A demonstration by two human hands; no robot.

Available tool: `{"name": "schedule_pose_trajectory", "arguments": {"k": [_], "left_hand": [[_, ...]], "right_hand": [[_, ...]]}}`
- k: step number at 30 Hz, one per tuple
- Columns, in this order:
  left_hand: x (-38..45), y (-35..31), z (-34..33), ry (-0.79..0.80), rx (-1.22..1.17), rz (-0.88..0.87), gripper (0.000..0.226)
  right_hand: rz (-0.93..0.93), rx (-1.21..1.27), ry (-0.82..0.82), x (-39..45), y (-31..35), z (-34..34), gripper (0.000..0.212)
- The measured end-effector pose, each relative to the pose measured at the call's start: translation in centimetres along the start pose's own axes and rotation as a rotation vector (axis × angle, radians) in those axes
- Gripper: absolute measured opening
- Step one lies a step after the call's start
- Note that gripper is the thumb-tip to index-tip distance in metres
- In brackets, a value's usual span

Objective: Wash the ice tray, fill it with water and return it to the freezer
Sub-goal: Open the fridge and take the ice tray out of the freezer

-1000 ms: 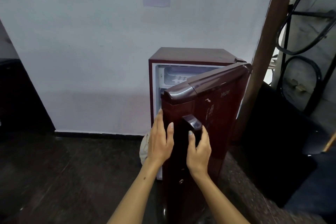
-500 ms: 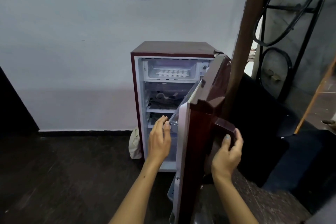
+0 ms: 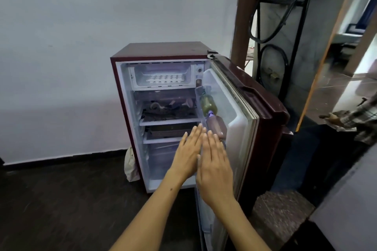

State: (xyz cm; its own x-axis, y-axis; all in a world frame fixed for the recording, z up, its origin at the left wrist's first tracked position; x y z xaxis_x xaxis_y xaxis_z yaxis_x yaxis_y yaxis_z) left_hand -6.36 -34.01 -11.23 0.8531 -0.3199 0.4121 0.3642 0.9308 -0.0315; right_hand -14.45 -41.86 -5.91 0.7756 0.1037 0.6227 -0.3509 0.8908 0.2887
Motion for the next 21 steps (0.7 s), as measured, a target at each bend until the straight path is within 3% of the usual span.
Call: {"name": "schedule_pose_trajectory", "arguments": {"k": [4, 10, 12, 15, 19, 21], "left_hand": [[1.8, -2.9, -0.8, 0.015, 0.081, -0.125, 0.065], [4.2, -7.0, -1.2, 0.033, 0.031, -0.174, 0.088], [4.9, -8.4, -1.6, 0.027, 0.031, -0.206, 0.085], [6.3, -10.2, -1.9, 0.016, 0.059, -0.235, 0.062], [8.1, -12.8, -2.6, 0.136, -0.017, -0.278, 0.076], [9.1, -13.7, -2.7, 0.167, -0.001, -0.264, 0.071]], "right_hand": [[-0.151, -0.183, 0.086, 1.2, -4.2, -0.6, 0.058], [-0.321, -0.255, 0.156, 1.6, -9.3, 0.8, 0.056], [-0.354, -0.272, 0.149, 1.9, -10.7, 1.2, 0.055], [-0.401, -0.3, 0.156, 2.5, -12.8, 1.7, 0.046], [-0.434, -0.371, 0.266, 3.7, -15.2, 2.4, 0.06], [-0.466, -0.396, 0.285, 4.3, -16.6, 2.7, 0.06]]}}
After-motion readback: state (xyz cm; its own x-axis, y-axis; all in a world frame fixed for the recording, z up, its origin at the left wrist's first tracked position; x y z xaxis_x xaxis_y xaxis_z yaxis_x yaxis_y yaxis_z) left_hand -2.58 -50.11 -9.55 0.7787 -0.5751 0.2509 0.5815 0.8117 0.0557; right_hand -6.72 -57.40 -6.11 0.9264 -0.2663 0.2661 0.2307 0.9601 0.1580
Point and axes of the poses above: each hand's wrist, its own x-axis towards the middle knuckle, its own z-axis out of the back of the hand, y = z × x, the point moved 8 cm from there along x, towards the middle knuckle, and after that the axes turned 8 degrees about -z, right-handed, at the moved point
